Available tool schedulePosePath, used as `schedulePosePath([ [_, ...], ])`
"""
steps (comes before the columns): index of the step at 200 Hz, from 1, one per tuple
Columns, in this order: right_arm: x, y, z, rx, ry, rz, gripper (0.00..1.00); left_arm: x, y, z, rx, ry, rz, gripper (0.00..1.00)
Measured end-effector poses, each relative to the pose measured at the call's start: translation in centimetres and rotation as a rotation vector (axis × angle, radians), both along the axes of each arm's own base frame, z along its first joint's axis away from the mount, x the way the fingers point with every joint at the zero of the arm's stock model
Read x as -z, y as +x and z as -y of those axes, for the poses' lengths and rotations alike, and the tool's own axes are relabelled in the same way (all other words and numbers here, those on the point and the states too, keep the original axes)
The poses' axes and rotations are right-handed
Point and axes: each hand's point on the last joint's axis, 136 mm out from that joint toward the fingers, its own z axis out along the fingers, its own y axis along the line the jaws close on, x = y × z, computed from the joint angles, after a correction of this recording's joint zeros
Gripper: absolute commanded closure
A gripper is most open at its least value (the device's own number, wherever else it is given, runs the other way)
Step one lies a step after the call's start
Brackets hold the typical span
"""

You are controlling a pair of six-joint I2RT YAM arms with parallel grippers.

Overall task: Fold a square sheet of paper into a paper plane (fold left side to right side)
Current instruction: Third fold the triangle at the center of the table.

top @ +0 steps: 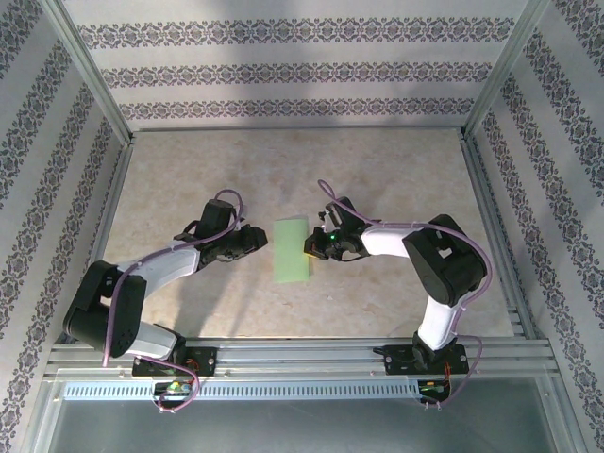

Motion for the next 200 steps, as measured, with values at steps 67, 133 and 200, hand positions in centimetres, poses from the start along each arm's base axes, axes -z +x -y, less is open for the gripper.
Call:
schedulePosePath([
  [67, 0.8, 0.3, 0.5, -0.006, -0.065, -0.002, 1.00, 1.0, 0.0, 0.8, 0.034, -0.016, -0.046, 0.74],
  [133, 0.8, 0.1, 1.9, 0.009, -0.103, 0.015, 1.00, 3.7, -0.3, 2.6, 0.066, -0.074, -0.154, 0.74],
  [200, 0.8, -0.1, 2.8, 0.009, -0.111, 0.026, 1.00, 4.1, 0.0, 4.5, 0.097, -0.080, -0.172, 0.71],
])
